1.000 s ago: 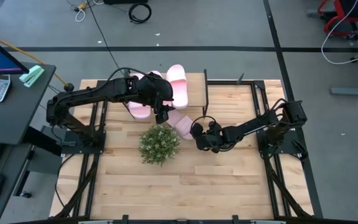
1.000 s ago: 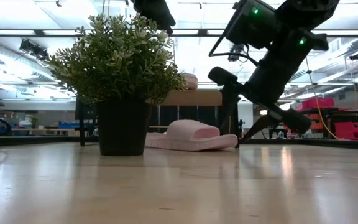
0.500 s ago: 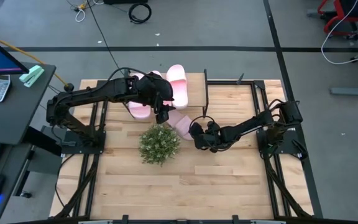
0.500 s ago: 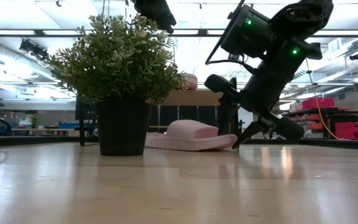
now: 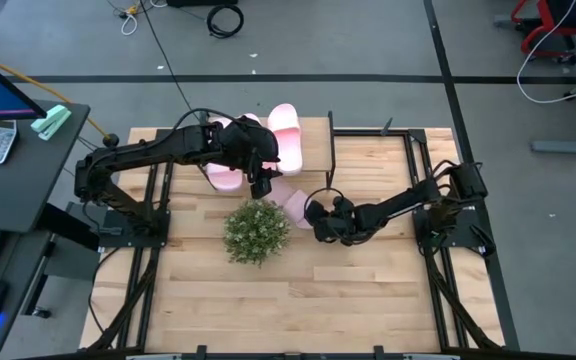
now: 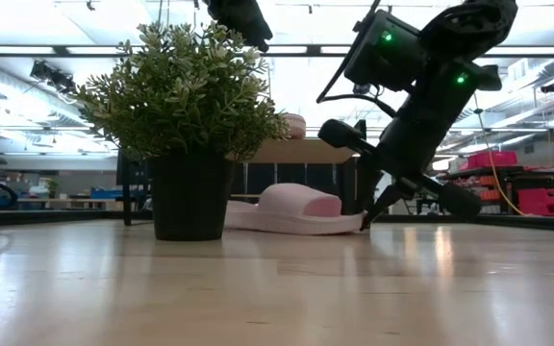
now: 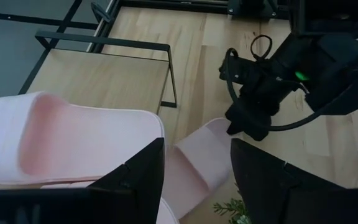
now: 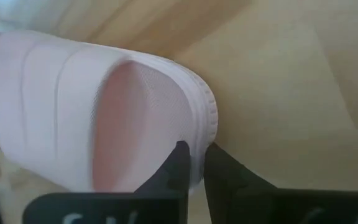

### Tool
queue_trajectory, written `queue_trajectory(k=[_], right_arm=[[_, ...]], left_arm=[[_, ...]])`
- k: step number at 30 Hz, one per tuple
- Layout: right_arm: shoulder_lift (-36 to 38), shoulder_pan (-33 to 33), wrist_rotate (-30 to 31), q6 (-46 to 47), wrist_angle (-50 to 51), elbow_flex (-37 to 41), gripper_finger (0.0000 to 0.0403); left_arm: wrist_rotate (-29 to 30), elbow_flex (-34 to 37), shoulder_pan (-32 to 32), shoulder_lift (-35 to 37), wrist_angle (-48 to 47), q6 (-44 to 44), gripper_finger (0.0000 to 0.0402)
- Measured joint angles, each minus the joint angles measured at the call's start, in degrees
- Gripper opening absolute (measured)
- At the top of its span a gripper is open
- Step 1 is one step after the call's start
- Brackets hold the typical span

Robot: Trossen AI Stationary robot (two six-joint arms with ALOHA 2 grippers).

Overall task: Pick and place slides into the shelf
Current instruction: Put the pink slide on the shelf

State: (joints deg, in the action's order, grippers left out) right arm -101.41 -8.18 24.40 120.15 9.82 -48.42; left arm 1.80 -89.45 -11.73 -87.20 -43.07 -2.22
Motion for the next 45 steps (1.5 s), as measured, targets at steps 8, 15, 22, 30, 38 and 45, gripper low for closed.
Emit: queue_trajectory(k=[8,15,22,30,38,45], right_arm=[[2.40,-3.43,-0.97,3.55,7.09,-0.04,0.0023],[10.51,-5.73,-2.00,1.63,24.54,0.07,0.0023],[18.47,-6.68,-7.33,-8.18,36.89,0.07,0.0023],[24.20,-6.65,-8.93,-13.88,47.49,0.07,0.0023],[28.28,-6.63,-11.26,-22.62,54.30,0.07,0.0023],[33.07,-6.59,-11.00,-26.49,57.36,-0.90,0.0023]], left_arm=[[-0.01,0.00,0.00,-0.02,-0.08,0.02,0.0181],[-0.02,0.00,0.00,-0.02,-0.02,0.00,0.0186],[0.00,0.00,0.00,-0.02,0.00,-0.02,0.0183],[0.00,0.00,0.00,-0.02,-0.04,0.04,0.0186],[0.00,0.00,0.00,-0.02,-0.03,0.07,0.0182],[0.00,0.00,0.00,-0.02,-0.03,0.43,0.0187]])
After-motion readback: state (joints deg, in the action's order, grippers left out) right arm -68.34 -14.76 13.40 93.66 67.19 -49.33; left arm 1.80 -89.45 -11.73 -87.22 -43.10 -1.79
